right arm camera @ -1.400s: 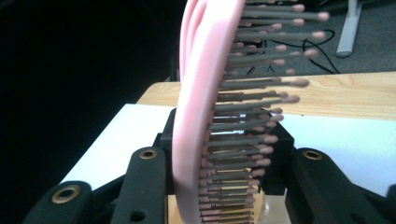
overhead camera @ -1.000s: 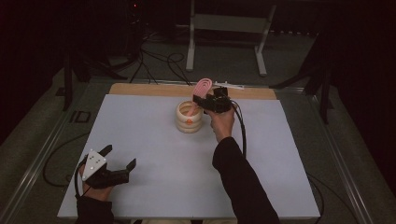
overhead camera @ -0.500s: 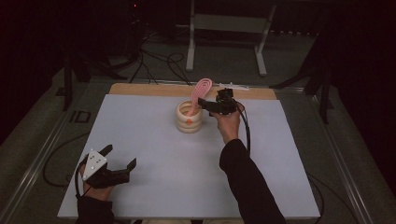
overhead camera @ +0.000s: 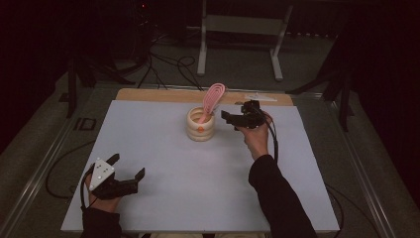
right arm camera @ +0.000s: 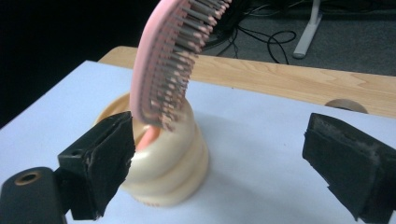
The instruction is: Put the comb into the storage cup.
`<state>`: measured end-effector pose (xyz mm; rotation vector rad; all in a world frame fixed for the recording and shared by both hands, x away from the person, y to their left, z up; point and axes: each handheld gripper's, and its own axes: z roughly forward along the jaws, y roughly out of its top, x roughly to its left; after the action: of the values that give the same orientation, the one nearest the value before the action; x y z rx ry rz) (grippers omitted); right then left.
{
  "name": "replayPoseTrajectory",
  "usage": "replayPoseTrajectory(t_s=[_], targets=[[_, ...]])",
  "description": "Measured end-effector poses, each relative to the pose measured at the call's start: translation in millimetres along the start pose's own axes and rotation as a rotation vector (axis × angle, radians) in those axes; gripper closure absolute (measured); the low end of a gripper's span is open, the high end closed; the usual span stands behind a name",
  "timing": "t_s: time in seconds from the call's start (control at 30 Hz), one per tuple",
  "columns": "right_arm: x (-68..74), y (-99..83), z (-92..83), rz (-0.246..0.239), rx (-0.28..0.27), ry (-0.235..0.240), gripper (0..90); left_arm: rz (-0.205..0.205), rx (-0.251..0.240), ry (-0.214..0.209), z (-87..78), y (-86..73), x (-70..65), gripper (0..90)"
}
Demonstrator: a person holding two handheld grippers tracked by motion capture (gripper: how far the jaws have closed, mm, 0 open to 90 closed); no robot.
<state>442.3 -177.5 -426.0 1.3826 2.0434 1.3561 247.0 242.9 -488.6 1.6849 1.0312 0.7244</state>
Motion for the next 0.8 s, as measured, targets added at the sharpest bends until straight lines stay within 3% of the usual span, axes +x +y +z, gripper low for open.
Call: replayPoseTrajectory(t_s=[0.13,0.2,0.43,0.47,0.5,0.6,0.73,0.8], targets=[[0.2,-3.2,-5.2,-0.008,0.002,0.0,9.2,-0.003,0.002,0.005,-0.1,0.1,0.7,0.6],[2.0,-12.3,-19.1,-0.049,0.008,-0.004,9.2,-0.009,0.002,0.012,-0.2,0.7,1.9,0.4],[-0.4,-22.8,-33.6,-0.05,0.009,0.0,9.2,-0.017,0.005,0.021,-2.1,3.0,5.6,0.3],[0.4,-34.7,-48.3,-0.089,0.014,-0.007,9.2,-0.023,0.001,0.024,-2.3,3.1,6.1,0.3],[0.4,-34.7,-48.3,-0.089,0.014,-0.007,9.2,-0.023,0.001,0.024,-2.3,3.1,6.1,0.3],[3.4,-50.9,-66.3,-0.152,0.017,-0.012,9.2,-0.023,0.008,0.035,-3.2,4.1,9.0,0.3],[5.2,-72.4,-91.6,-0.207,0.006,-0.02,9.3,-0.023,0.01,0.044,-4.6,5.3,11.3,0.3],[5.5,-75.3,-94.7,-0.212,0.006,-0.019,9.3,-0.023,0.01,0.046,-5.2,5.9,12.2,0.3]])
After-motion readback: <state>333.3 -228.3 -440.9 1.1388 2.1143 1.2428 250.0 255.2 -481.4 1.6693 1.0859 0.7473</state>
